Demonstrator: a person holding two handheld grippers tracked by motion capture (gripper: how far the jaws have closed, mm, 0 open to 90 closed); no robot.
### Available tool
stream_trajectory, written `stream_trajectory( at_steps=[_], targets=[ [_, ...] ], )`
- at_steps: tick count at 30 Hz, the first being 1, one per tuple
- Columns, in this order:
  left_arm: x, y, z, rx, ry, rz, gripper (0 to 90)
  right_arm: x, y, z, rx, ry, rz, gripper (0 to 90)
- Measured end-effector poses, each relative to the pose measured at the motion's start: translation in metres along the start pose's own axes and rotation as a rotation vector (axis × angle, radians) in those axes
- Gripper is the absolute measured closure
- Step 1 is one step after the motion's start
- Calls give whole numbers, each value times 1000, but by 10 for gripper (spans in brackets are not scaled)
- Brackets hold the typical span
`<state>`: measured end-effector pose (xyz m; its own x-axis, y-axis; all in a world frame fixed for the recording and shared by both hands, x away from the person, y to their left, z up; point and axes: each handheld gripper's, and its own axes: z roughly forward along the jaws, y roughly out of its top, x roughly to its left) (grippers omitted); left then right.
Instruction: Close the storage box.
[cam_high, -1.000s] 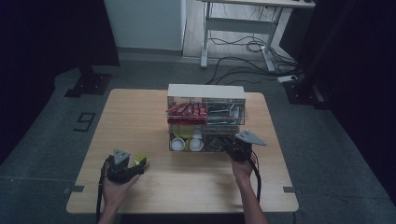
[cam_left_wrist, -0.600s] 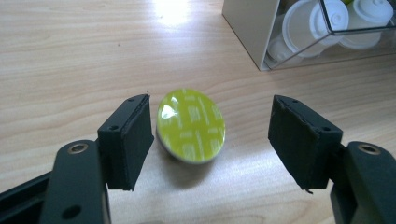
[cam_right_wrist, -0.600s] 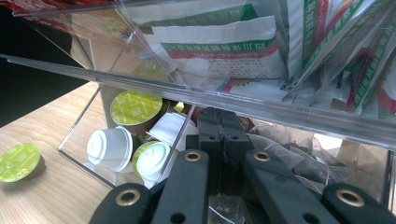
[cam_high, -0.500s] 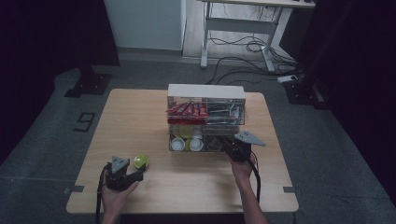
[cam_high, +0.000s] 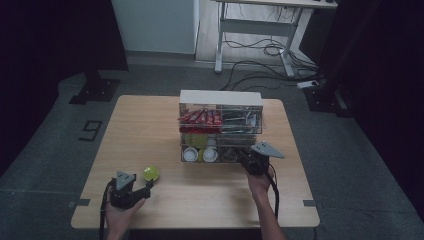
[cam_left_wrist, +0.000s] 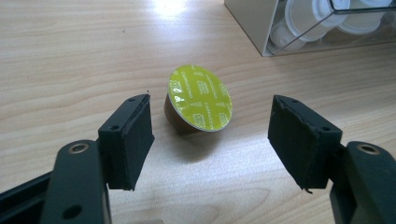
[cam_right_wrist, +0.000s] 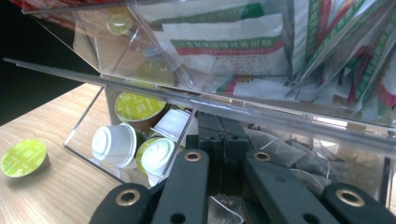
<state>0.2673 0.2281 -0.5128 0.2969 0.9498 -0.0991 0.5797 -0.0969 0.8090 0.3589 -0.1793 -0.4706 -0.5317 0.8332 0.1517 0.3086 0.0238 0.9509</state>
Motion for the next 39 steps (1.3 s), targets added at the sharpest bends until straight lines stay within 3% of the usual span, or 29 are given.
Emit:
stream_trajectory(
  at_steps=[14,20,39],
  targets=[
    [-1,0,-4,-13,-30,-18,309,4,-7,1,24,-7,-5,887],
    [-4,0,-4,-5,-21,-2,308,7,-8,-2,19,-3,-4,887],
    [-2,-3,-4,-1,-23,-14,311,7,-18,-8,46,-3,16,886]
  ],
)
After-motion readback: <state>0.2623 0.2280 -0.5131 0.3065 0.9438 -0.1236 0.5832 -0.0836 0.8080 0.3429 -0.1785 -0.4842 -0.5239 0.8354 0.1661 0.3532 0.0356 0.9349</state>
